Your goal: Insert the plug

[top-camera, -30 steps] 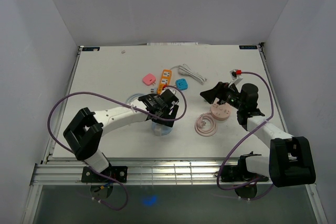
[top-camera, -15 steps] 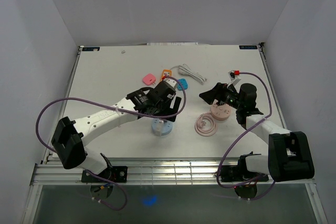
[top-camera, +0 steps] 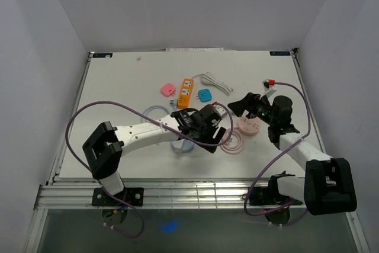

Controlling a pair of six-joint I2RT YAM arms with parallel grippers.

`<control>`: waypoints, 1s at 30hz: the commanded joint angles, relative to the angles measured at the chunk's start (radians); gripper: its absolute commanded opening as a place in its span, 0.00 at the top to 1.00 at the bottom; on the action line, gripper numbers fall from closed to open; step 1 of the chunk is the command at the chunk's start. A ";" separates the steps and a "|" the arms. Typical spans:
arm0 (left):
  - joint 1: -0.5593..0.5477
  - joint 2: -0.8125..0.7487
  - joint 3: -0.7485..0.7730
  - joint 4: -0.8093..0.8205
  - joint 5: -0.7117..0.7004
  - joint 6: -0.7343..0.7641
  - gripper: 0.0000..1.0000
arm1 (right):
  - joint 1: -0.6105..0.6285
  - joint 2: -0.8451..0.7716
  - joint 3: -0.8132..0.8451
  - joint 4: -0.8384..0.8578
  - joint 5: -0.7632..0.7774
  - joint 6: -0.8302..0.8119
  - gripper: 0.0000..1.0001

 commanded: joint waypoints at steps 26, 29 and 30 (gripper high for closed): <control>0.317 0.043 -0.302 0.217 -0.021 -0.046 0.46 | -0.035 -0.172 -0.057 -0.018 0.160 -0.027 0.09; 0.457 -0.038 -0.384 0.256 -0.020 -0.056 0.46 | -0.035 -0.168 -0.060 -0.012 0.151 -0.022 0.09; 0.495 -0.065 -0.414 0.285 -0.013 -0.058 0.45 | -0.035 -0.163 -0.060 -0.009 0.146 -0.021 0.09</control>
